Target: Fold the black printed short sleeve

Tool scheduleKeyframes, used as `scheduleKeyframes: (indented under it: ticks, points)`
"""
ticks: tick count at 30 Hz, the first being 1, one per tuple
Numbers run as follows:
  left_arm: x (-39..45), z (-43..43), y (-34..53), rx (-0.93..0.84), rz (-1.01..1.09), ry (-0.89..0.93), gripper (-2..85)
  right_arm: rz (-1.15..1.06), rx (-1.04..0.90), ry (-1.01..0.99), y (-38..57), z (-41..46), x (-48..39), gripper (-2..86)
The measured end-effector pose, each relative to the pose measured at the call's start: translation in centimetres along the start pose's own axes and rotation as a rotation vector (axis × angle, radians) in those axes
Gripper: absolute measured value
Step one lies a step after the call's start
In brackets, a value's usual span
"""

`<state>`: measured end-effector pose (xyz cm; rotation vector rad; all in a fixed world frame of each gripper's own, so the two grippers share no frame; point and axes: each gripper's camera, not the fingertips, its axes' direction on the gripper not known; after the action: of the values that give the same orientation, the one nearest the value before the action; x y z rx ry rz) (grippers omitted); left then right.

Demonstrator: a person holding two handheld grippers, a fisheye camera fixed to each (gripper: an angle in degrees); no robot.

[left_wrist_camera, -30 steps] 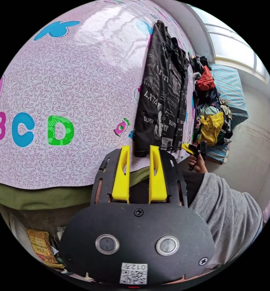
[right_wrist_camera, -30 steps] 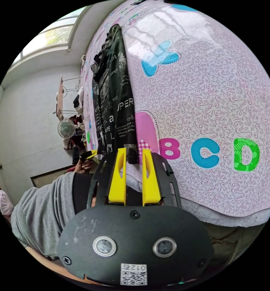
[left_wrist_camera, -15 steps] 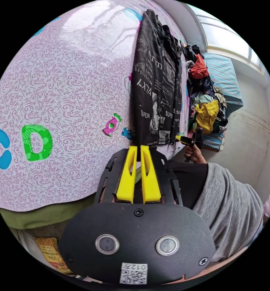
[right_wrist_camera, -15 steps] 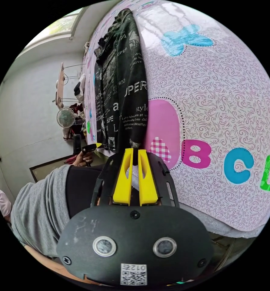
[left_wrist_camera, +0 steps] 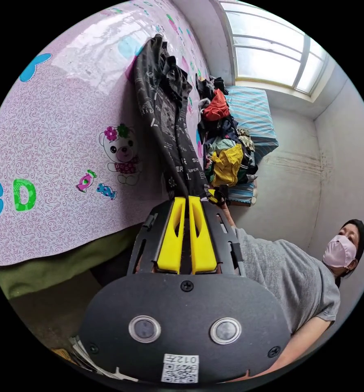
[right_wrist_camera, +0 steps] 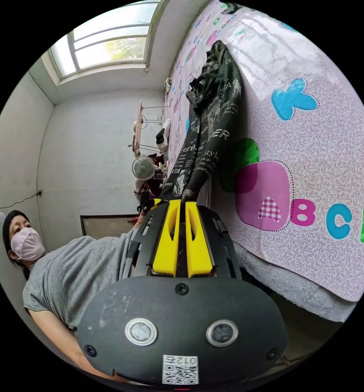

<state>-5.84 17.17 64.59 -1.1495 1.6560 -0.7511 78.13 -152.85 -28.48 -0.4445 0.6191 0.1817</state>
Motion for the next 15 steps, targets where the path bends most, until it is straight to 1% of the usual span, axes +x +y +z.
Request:
scheduleKeyframes:
  ticks: [8, 15]
  points:
    - [5.5, -3.0, 2.7, 0.06, 0.06, 0.058, 1.2, -0.104, 0.047, -0.111, 3.2, -0.6, -10.2, 0.1]
    - [9.8, -5.3, 6.2, 0.11, 0.072, 0.121, 1.6, -0.137, 0.091, -0.21, 7.0, -1.5, -15.8, 0.1]
